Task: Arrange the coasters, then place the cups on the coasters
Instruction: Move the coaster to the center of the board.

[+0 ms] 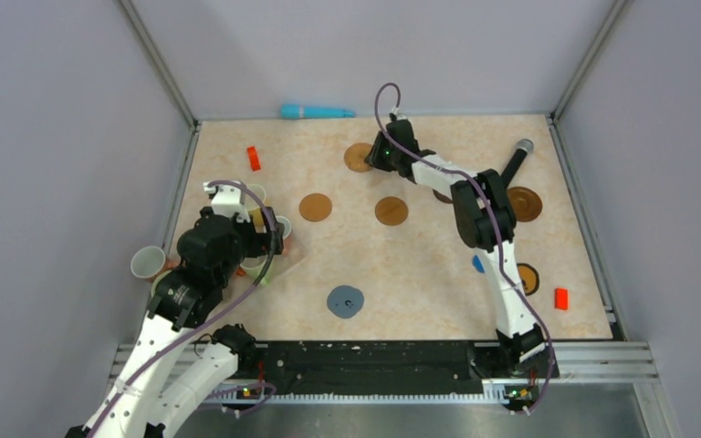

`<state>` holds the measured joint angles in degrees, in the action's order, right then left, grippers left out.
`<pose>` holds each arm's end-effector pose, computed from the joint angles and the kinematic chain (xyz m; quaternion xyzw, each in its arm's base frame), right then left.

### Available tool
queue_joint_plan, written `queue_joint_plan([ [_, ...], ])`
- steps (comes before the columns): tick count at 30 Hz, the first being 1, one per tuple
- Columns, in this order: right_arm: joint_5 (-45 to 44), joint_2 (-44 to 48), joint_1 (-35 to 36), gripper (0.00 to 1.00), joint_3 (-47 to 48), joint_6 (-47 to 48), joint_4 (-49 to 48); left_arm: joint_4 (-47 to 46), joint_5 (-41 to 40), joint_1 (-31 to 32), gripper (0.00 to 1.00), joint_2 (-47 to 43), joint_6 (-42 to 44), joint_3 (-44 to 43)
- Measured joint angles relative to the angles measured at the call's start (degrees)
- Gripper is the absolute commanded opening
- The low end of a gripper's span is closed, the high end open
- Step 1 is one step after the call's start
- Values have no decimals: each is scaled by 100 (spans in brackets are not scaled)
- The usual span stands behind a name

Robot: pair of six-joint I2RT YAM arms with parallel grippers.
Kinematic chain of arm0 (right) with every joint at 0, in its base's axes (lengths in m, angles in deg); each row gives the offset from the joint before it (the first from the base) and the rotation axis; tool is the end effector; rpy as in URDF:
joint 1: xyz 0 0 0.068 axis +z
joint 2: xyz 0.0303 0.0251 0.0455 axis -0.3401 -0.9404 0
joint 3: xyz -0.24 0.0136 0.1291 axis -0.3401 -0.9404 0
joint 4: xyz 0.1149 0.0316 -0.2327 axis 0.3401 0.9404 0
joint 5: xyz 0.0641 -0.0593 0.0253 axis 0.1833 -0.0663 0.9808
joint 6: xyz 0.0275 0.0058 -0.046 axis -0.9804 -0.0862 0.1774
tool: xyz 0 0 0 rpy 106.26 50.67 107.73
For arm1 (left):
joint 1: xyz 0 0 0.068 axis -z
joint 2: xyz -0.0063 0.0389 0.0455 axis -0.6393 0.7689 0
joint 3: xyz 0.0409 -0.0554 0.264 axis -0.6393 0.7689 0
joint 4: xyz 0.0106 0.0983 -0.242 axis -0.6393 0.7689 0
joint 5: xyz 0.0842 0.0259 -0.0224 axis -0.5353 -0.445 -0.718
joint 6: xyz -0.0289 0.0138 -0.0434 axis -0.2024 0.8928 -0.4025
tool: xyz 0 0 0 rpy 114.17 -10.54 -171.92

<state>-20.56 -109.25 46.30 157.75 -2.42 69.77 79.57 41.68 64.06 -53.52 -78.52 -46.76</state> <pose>0.4905 0.2463 0.1482 0.0561 0.8746 0.2743 0.3958 0.1223 -0.0464 0.3372 0.0031 0.8328 -0.0961 0.5452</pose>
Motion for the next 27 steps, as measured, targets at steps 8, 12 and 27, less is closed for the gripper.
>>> queue_joint_plan([
  [8, 68, 162, 0, 29, -15, 122, 479, 0, -50, 0, 99, 0, 2, 0],
  [12, 195, 332, -4, 32, -66, 234, 647, 0, -90, 0, 99, 0, 0, 0],
  [27, 179, 2396, -247, 38, -1799, 883, 688, 4, -149, 0, 99, -39, 2, 0],
])
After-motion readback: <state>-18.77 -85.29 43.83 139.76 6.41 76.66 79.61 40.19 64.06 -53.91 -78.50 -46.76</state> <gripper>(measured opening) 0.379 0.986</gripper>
